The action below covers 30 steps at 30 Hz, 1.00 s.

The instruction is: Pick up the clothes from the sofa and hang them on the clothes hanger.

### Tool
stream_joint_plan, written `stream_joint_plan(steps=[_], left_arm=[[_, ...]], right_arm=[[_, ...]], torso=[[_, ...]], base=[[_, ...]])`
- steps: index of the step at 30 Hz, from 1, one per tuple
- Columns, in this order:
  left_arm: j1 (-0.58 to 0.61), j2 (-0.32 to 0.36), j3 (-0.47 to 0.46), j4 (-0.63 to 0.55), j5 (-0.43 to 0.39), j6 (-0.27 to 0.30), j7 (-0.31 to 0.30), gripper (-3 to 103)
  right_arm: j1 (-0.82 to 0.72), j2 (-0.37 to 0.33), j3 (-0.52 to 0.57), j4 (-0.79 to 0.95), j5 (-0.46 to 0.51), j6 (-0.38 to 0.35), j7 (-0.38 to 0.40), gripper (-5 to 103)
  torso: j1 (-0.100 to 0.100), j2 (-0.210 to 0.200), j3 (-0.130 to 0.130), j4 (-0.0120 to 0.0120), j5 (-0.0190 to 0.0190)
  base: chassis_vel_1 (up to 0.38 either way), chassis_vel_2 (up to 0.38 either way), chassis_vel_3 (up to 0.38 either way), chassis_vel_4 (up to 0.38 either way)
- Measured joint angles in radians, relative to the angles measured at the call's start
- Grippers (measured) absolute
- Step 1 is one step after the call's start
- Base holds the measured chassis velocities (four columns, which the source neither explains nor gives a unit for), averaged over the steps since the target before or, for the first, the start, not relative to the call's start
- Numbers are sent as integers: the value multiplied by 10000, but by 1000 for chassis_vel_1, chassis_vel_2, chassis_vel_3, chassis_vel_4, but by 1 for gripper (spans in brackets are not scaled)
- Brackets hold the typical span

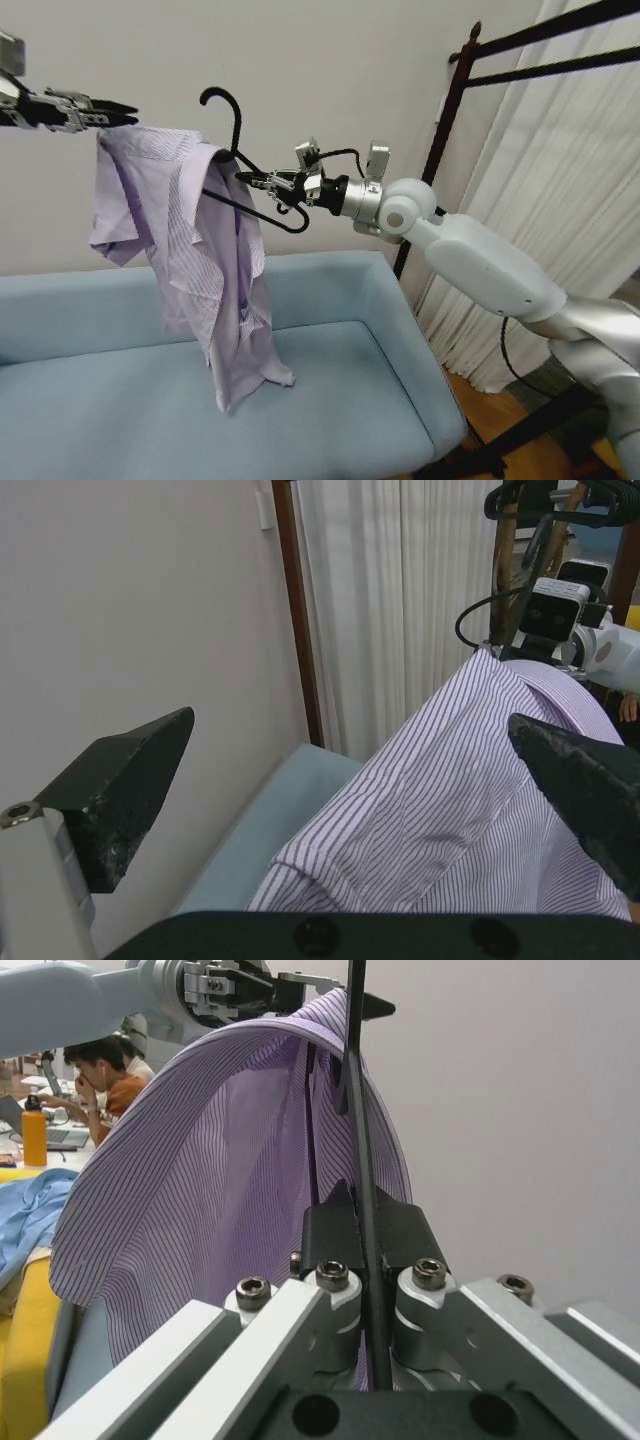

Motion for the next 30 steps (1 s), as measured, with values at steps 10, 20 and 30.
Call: stream_joint_plan(steps=[10, 20, 30], left_arm=[[103, 63, 200, -64, -116, 252, 70, 100], [127, -12, 344, -185, 30, 248, 263, 76], [143, -76, 326, -177, 86, 226, 329, 39]], right_arm=[[-46, -68, 118, 64, -35, 26, -49, 2], [-78, -47, 138, 92, -148, 37, 4, 2], [-41, -49, 70, 76, -259, 35, 35, 2]], torso=[[0, -2, 0, -1, 0], [0, -1, 0, -1, 0], [0, -1, 0, -1, 0]], base=[[0, 0, 0, 0], [0, 0, 0, 0], [0, 0, 0, 0]])
